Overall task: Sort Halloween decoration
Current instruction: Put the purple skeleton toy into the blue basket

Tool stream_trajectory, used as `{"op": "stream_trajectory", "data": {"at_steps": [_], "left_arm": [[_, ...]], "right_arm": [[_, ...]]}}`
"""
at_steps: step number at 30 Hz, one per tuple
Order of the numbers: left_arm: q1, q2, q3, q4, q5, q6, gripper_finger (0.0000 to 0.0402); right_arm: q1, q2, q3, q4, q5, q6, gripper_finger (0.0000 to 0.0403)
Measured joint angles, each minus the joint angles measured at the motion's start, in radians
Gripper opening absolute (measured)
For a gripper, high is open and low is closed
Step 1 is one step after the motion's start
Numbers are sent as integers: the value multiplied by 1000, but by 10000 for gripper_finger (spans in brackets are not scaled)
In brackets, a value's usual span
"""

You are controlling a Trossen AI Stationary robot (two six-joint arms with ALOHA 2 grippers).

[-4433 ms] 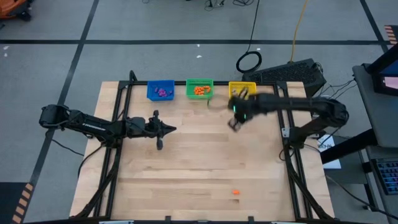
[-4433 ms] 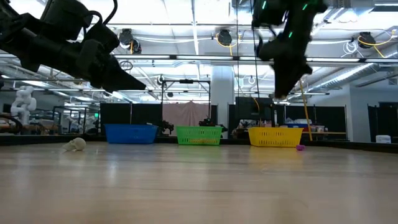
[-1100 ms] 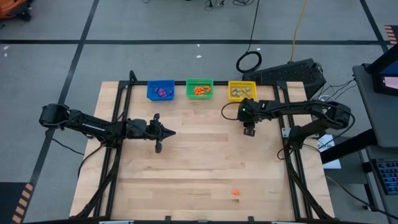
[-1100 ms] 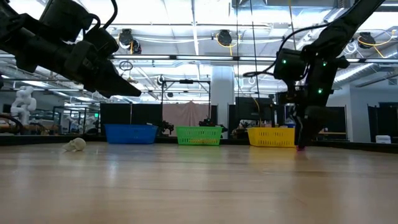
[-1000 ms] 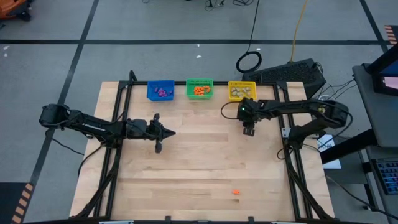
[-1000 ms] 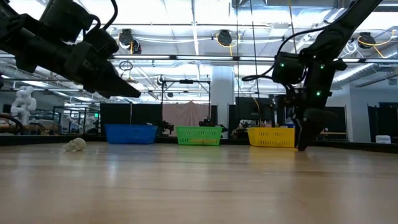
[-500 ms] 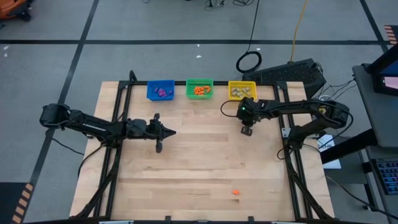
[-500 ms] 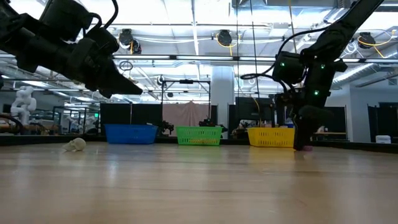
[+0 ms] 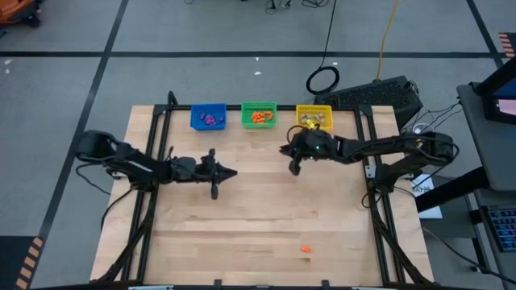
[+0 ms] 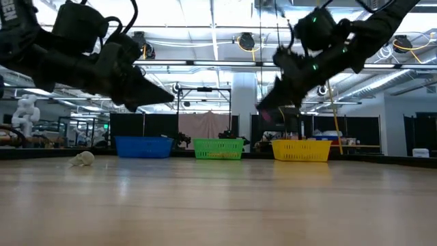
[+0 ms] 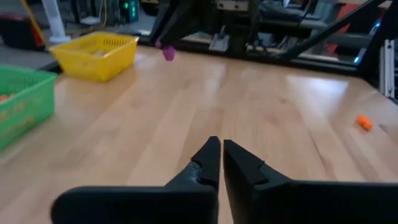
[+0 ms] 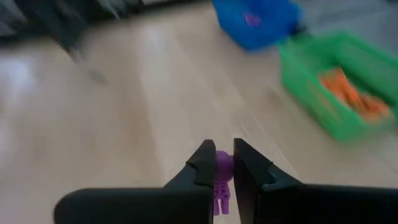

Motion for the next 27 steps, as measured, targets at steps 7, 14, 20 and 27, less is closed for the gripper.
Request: {"op": "stream_trajectory", "data": {"at_steps": [7, 14, 20, 27], "left_arm": [[-24, 126, 132, 56, 1, 87, 98], [-20, 181, 288, 51, 1, 142, 169], [-5, 191, 364, 46, 6, 153, 178], [-5, 191, 455, 7, 119, 167, 178]], "right_arm": [[112, 0, 0, 302, -3, 16, 9], [200, 0, 0, 448, -6, -37, 9], [253, 0, 1, 531, -6, -55, 9], [284, -1, 1, 586, -4, -63, 9]]}}
